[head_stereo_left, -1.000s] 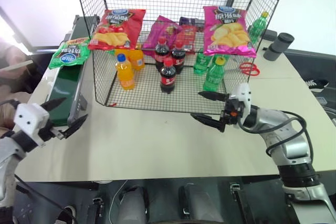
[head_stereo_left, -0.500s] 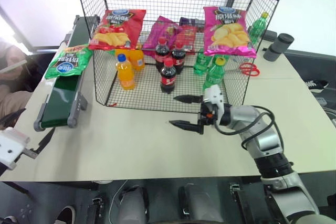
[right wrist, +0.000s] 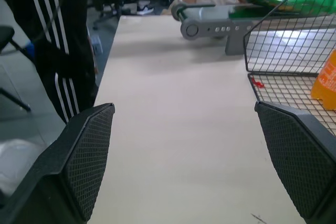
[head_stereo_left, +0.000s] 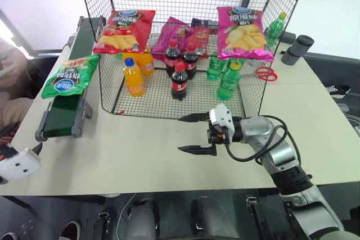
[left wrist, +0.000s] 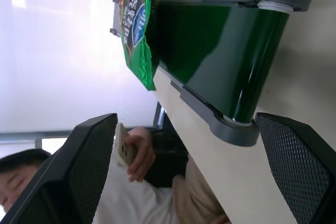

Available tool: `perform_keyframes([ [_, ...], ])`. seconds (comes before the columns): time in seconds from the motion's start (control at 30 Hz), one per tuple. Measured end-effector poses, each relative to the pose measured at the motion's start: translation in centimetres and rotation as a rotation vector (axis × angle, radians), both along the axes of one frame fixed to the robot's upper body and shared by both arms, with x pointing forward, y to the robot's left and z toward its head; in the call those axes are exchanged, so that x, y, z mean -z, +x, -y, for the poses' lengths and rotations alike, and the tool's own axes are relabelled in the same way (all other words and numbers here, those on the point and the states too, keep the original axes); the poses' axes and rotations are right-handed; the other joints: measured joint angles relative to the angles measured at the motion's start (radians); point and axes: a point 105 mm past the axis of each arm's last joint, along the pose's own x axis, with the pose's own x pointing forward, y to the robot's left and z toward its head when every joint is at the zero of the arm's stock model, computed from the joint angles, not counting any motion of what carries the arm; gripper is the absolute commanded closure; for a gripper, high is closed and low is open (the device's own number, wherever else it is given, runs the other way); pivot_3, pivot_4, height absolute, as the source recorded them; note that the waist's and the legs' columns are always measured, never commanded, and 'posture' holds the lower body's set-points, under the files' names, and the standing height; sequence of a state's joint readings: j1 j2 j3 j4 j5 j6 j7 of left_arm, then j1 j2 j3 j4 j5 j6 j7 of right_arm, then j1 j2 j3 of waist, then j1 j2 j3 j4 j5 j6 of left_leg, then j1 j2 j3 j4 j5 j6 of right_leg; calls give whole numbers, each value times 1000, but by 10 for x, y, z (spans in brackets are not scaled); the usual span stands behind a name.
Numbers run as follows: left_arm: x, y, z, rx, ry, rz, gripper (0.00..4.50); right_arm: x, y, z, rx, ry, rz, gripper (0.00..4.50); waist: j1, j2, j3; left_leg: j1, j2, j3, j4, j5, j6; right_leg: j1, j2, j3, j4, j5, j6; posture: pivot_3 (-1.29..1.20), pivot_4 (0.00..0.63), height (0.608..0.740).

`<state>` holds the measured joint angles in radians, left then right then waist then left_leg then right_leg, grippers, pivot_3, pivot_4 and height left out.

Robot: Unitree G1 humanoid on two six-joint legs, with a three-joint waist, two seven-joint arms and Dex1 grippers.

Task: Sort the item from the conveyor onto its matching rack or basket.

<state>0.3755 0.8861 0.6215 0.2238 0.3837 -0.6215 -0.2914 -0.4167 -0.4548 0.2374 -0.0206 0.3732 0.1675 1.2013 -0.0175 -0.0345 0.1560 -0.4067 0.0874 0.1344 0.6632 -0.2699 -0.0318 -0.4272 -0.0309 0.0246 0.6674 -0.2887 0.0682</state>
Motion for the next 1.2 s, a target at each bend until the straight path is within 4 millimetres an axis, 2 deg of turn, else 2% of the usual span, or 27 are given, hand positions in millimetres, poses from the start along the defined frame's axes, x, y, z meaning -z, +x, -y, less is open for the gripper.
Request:
perform_keyframes([
  [0.3, 6, 10, 3, 40, 11, -11, 0, -6, 9, -1, 87, 74, -15, 48, 0, 0, 0, 0, 0, 1, 0, 0, 0, 0, 0, 0, 0, 1, 2, 0, 150, 740],
  [1.07, 17, 25, 12, 95, 8, -30, 0, -7, 11, 2, 125, 66, 11, 48, 1, 0, 0, 0, 0, 1, 0, 0, 0, 0, 0, 0, 0, 2, 3, 0, 150, 740],
  [1.2, 13, 30, 15, 107, 9, -13, 0, -5, 11, 3, 133, 64, 5, 48, 2, 0, 0, 0, 0, 1, 0, 0, 0, 0, 0, 0, 0, 2, 3, 0, 150, 740],
])
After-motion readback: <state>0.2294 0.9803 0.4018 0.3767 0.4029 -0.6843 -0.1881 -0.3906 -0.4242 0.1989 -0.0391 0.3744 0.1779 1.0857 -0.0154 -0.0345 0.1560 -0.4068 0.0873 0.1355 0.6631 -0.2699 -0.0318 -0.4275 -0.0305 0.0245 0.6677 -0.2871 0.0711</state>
